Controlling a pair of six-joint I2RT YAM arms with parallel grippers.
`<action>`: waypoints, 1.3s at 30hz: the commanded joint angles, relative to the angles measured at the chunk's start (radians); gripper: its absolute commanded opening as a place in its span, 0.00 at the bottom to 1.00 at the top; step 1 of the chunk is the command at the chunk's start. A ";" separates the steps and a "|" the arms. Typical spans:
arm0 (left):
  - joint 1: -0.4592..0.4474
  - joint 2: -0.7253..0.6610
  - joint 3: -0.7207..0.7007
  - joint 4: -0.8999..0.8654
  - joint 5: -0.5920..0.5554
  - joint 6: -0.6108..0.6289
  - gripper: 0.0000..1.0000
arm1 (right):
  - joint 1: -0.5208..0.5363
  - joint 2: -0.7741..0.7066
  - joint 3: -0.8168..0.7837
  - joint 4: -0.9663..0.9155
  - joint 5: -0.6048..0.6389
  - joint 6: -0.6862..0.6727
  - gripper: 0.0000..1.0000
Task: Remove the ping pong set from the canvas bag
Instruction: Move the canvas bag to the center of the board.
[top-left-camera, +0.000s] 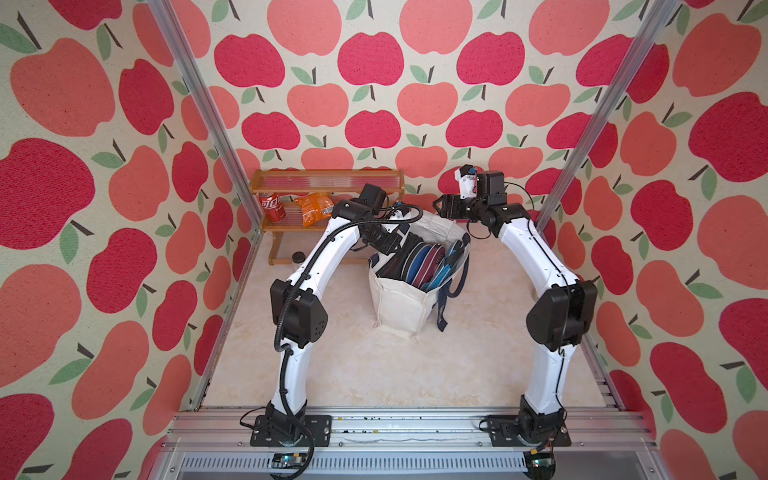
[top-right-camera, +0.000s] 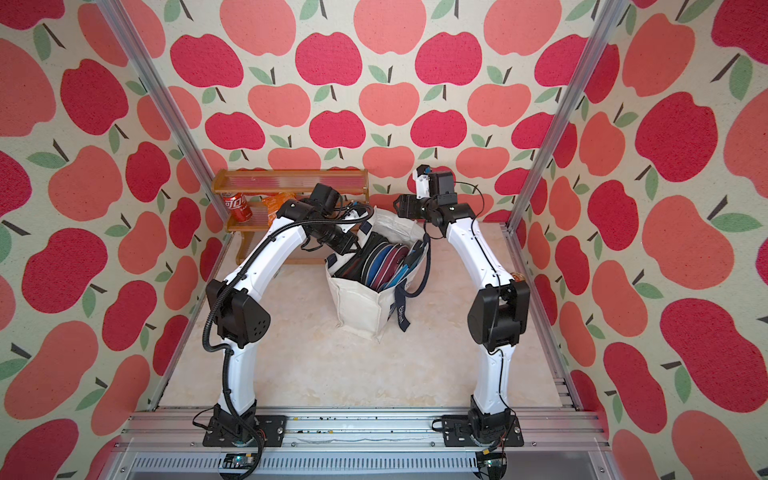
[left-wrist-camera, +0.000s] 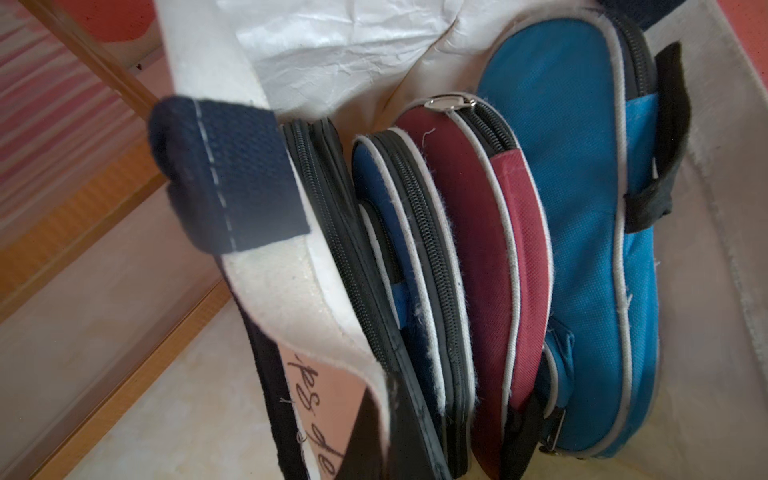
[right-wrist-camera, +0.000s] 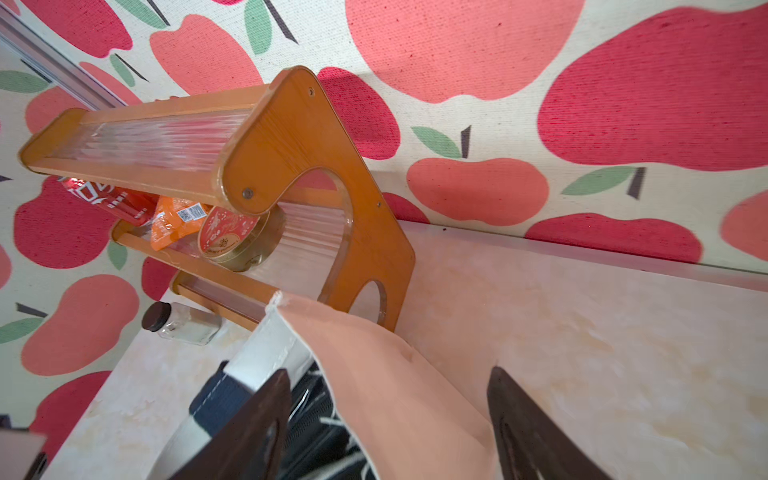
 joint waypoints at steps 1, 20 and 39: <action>-0.005 -0.017 -0.010 0.059 -0.031 -0.065 0.00 | -0.008 -0.172 -0.121 0.055 0.118 0.100 0.80; -0.102 -0.028 -0.068 0.126 -0.050 -0.137 0.00 | -0.004 -0.616 -0.789 0.098 0.056 0.397 0.68; -0.125 -0.011 -0.035 0.118 -0.117 -0.155 0.00 | 0.026 -0.610 -0.871 0.103 0.039 0.424 0.05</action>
